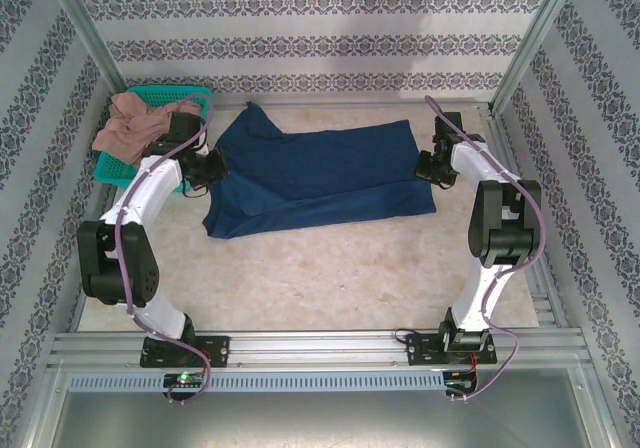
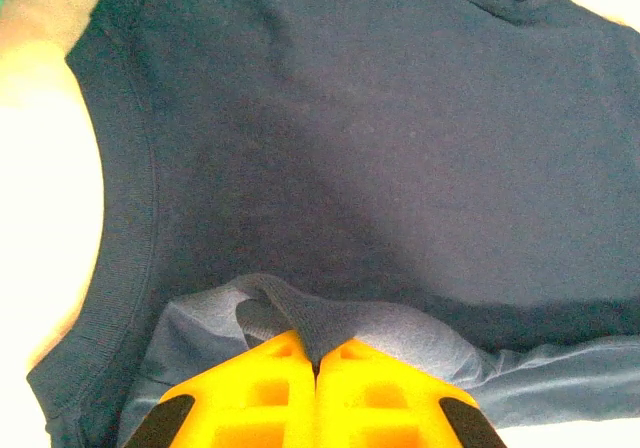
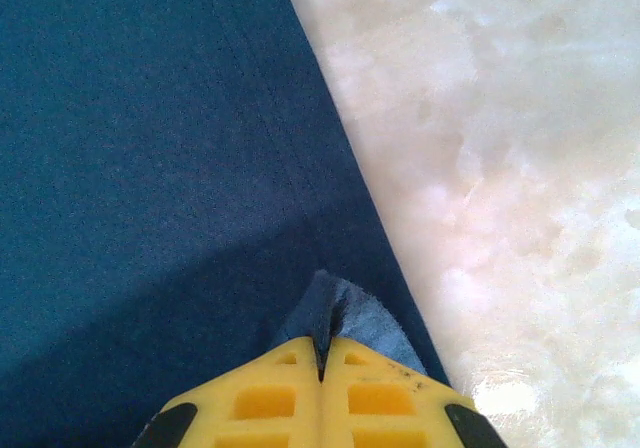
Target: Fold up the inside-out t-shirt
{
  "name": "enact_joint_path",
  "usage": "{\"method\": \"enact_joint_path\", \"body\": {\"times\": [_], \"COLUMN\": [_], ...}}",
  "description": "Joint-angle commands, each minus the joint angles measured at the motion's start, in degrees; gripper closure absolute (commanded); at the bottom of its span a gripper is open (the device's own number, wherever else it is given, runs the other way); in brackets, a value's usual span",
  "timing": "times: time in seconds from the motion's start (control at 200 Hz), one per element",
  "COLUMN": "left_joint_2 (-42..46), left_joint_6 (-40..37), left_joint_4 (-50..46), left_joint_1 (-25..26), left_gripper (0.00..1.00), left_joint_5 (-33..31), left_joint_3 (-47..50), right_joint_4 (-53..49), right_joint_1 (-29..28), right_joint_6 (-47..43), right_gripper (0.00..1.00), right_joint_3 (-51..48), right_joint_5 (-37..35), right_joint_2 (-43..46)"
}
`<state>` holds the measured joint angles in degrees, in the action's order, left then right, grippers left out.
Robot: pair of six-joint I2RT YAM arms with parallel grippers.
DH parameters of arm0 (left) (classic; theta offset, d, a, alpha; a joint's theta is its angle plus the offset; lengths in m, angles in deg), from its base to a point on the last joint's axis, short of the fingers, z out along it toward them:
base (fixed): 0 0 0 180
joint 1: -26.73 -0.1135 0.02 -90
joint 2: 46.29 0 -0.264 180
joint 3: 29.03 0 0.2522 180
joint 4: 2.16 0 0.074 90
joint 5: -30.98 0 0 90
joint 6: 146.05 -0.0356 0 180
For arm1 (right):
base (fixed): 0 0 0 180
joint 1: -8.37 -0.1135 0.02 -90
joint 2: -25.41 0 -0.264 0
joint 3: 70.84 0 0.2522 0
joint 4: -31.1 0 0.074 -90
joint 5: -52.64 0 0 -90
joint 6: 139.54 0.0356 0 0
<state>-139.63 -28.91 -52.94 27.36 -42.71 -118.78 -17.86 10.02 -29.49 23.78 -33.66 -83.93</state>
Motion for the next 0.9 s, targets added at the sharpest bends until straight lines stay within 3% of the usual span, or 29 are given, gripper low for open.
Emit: {"method": "enact_joint_path", "body": {"times": [0.0,0.32,0.4,0.555,0.64,0.7,0.804,0.894], "left_joint_2": [1.2,-6.3,-10.1,-17.5,-17.6,-14.3,-5.4,-3.3], "left_joint_6": [-1.5,-0.5,0.3,1.0,0.8,1.5,5.6,7.9], "left_joint_4": [0.1,3.9,5.7,6.9,6.1,7.0,15.6,19.6], "left_joint_1": [-0.8,-0.8,-0.8,-0.8,-0.8,-0.6,0.4,2.2], "left_gripper": [0.99,0.93,0.87,0.53,0.43,0.4,0.37,0.36], "left_joint_5": [0.8,-1.0,-1.3,-1.5,-2.1,-1.3,3.4,8.7], "left_joint_3": [0.0,-2.8,-4.7,-12.0,-14.0,-10.7,4.0,11.5], "right_joint_4": [-0.3,1.4,1.2,0.7,1.3,2.6,5.5,7.2], "right_joint_1": [0.1,0.0,0.0,0.4,0.4,0.0,-1.7,-3.9], "right_joint_6": [-0.9,0.0,0.1,-0.1,-0.1,0.2,0.7,1.1], "right_gripper": [1.0,1.0,0.92,0.66,0.6,0.57,0.53,0.51], "right_joint_3": [-0.3,3.7,6.7,9.6,7.7,4.5,-2.1,-5.6], "right_joint_5": [-0.7,0.0,0.8,-0.3,-0.8,-0.6,0.1,1.3], "right_joint_2": [0.3,-5.7,-8.7,-9.5,-6.3,-2.9,2.8,5.8]}}
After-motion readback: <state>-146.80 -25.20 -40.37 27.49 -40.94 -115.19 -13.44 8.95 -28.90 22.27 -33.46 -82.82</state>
